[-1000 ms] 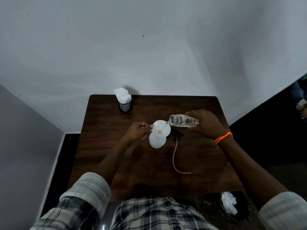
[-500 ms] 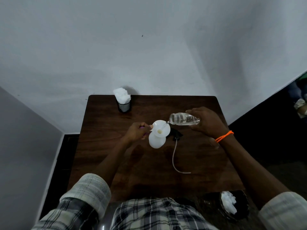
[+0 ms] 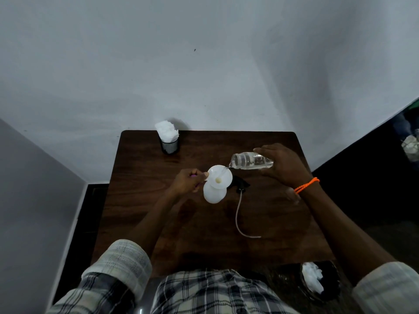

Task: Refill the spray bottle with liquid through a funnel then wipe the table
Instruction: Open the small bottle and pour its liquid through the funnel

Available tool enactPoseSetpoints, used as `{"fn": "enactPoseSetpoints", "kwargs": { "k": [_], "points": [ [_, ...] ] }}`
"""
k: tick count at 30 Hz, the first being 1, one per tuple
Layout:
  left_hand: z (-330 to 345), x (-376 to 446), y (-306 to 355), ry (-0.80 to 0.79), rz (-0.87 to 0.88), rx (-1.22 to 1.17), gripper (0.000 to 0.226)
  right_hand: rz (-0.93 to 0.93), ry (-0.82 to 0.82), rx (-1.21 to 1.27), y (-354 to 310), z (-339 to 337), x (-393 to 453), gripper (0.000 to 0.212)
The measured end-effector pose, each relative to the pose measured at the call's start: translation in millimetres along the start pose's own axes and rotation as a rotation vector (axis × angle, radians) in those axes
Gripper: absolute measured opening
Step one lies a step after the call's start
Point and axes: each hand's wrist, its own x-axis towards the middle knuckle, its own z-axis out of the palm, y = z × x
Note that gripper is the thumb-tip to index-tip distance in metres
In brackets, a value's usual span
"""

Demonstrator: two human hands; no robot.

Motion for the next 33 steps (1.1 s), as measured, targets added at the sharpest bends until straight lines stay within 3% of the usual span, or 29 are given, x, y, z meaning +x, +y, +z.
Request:
{"fn": "enactPoseSetpoints", "kwargs": {
  "k": [16,33],
  "points": [
    [1,2,-4,0.037,-0.018,0.009,0.044,-0.032,0.037,-0.018,5,-4,0,0.069],
    [2,-2,1,0.02,-0.023,0.018,0.036,-0.065,0.083,-0.013,12,-11,0,0.07]
  ]
}}
